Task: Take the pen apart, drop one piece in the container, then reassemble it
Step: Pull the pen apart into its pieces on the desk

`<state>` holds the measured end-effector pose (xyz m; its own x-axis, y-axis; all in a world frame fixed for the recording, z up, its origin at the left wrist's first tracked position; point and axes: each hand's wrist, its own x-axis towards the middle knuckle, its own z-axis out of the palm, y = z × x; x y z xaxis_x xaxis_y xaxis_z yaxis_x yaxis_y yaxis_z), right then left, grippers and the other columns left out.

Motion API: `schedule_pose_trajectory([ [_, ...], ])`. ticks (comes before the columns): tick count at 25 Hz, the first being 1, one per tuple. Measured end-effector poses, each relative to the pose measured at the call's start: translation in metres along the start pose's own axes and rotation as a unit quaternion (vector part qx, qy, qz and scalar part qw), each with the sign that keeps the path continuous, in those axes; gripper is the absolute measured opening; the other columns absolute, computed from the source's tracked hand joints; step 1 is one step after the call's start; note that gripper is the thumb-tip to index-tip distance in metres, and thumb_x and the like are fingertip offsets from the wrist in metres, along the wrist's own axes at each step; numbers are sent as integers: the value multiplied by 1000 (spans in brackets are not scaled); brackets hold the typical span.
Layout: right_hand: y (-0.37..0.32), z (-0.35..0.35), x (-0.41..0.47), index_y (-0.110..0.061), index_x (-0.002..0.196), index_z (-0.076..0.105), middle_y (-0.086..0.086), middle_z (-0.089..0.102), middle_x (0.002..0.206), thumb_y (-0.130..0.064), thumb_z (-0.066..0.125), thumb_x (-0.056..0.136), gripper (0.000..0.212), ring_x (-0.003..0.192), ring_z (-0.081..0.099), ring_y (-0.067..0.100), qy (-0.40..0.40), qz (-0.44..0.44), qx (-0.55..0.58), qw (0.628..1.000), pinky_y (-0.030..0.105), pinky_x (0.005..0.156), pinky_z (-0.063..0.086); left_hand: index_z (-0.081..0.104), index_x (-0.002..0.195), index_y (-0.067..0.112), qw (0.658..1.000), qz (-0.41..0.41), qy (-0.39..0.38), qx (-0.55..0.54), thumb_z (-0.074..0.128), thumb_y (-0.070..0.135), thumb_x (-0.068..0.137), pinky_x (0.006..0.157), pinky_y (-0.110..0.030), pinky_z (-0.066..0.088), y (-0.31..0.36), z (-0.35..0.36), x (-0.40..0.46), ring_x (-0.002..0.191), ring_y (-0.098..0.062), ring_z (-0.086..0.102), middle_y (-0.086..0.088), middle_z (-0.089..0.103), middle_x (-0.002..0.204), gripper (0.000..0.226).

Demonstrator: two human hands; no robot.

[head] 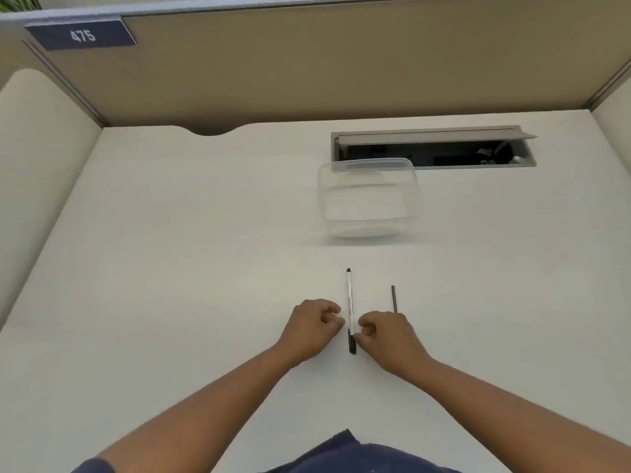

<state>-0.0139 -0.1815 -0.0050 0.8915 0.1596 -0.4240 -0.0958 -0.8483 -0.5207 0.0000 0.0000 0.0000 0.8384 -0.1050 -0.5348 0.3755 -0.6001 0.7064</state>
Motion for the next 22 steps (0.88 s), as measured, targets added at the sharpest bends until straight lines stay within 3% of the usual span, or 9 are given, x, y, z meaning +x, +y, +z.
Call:
schedule_pose_trajectory([
  [2,-1,0,5,-2,84,66,9,72,76,-19,64,82,18,75,65,26,14,22,52,998,37,70,55,68,109,16,996,-46,3,-82,69,26,88,79,-32,60,1,3,3,76,-10,75,2,77,83,24],
  [6,-5,2,10,6,77,57,22,57,71,-9,54,79,15,61,43,31,16,63,145,987,28,54,33,69,99,10,982,-85,25,-164,69,14,85,78,-37,63,7,12,7,75,-18,77,-6,76,81,15],
  [10,-13,-4,4,-12,58,46,-4,38,55,-5,54,81,26,48,31,12,-20,105,236,966,20,43,28,72,85,7,980,-88,32,-173,66,5,86,69,-31,61,10,18,7,72,-20,75,-17,76,88,6],
  [12,-13,-6,4,-16,64,56,-7,43,56,-6,60,83,22,51,37,11,-34,121,280,952,20,47,33,72,84,7,983,-84,31,-161,67,6,87,72,-33,63,9,19,8,69,-18,74,-14,76,85,7],
  [14,-10,-9,4,-15,84,69,-5,54,63,-8,66,84,8,59,47,11,-41,130,324,936,21,56,42,72,86,3,981,-77,13,-178,70,9,90,70,-31,62,10,17,8,68,-17,72,-12,74,81,8],
  [19,-15,-14,1,-18,91,73,2,62,69,-4,60,83,20,65,55,16,-54,117,367,921,35,67,50,68,90,3,975,-60,-6,-215,78,24,87,64,-29,58,15,7,4,64,-19,67,-3,67,73,23],
  [22,-21,-26,-5,-10,96,72,10,73,82,-4,61,87,15,73,67,18,-49,122,400,907,36,76,60,69,89,14,993,0,23,-116,75,30,88,67,-35,56,19,0,1,65,-20,66,2,67,72,17],
])
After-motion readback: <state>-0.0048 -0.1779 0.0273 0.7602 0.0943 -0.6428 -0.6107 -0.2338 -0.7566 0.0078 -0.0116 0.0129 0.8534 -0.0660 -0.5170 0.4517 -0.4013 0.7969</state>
